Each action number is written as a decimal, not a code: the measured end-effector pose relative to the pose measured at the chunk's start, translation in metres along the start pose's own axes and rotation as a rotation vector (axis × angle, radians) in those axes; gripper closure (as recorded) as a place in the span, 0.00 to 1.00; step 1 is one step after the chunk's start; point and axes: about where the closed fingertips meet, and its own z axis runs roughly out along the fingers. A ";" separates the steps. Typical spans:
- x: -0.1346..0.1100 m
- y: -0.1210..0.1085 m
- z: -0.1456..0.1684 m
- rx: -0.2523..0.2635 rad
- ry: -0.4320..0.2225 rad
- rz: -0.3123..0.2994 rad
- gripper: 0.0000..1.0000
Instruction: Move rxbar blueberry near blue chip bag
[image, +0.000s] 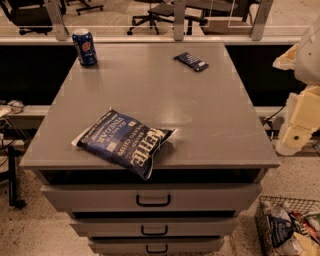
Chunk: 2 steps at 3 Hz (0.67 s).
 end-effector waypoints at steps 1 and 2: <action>0.000 0.000 0.000 0.002 -0.001 0.000 0.00; -0.009 -0.026 0.018 0.026 -0.033 0.013 0.00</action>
Offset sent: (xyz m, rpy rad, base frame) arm 0.0893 0.0087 -0.0306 0.0817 -0.0752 -0.0301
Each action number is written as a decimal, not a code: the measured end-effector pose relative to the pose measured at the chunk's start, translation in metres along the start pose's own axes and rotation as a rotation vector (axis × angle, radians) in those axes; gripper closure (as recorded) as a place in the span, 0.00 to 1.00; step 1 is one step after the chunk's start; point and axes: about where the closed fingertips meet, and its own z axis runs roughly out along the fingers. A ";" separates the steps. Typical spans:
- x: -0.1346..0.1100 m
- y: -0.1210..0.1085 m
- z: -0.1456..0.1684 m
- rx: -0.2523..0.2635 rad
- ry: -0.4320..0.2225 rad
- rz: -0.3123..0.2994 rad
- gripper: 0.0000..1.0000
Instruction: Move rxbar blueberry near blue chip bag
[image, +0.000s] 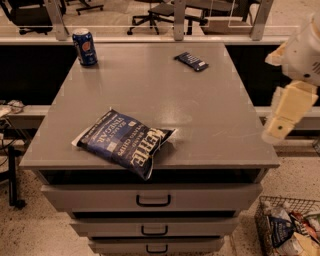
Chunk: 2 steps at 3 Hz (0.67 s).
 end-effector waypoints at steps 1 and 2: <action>-0.016 -0.045 0.030 0.051 -0.077 0.042 0.00; -0.035 -0.090 0.055 0.113 -0.164 0.085 0.00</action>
Offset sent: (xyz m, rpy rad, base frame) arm 0.1799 0.0253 -0.0252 0.2586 -0.2392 -0.1068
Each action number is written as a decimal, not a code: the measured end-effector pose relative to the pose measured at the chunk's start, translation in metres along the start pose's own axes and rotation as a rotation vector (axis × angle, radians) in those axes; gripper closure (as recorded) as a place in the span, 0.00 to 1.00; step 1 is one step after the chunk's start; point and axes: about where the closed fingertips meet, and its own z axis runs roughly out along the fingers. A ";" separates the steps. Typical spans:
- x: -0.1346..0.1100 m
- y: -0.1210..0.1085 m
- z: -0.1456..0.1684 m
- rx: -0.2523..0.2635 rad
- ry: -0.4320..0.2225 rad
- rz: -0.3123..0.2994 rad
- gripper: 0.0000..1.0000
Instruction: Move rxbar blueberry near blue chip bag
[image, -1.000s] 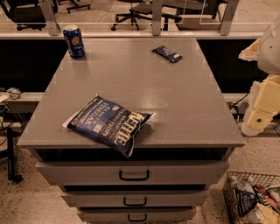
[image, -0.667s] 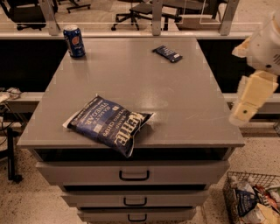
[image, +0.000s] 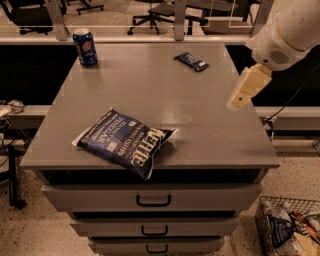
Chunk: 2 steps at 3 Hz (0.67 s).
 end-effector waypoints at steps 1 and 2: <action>-0.014 -0.032 0.019 0.060 -0.058 0.032 0.00; -0.014 -0.032 0.019 0.060 -0.059 0.032 0.00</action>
Offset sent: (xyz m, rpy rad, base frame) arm 0.0317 0.0040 0.0004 0.0409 -0.0518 -0.0264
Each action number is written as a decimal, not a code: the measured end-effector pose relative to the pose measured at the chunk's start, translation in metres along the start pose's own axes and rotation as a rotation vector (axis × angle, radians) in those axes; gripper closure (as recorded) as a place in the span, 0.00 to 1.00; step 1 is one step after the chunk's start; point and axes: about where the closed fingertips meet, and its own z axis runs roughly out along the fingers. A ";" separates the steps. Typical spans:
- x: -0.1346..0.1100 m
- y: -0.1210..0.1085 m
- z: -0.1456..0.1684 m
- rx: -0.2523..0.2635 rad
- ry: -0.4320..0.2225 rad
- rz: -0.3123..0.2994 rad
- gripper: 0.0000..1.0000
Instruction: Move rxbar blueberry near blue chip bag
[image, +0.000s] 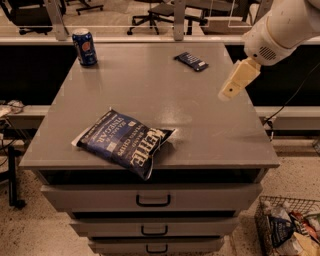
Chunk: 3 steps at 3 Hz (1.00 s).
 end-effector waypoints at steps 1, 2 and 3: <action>-0.019 -0.013 0.026 0.020 -0.061 0.058 0.00; -0.042 -0.041 0.062 0.053 -0.134 0.181 0.00; -0.059 -0.069 0.096 0.076 -0.184 0.299 0.00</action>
Offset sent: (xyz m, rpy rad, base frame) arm 0.1357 0.0531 -0.0179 0.3507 -0.0774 -0.2463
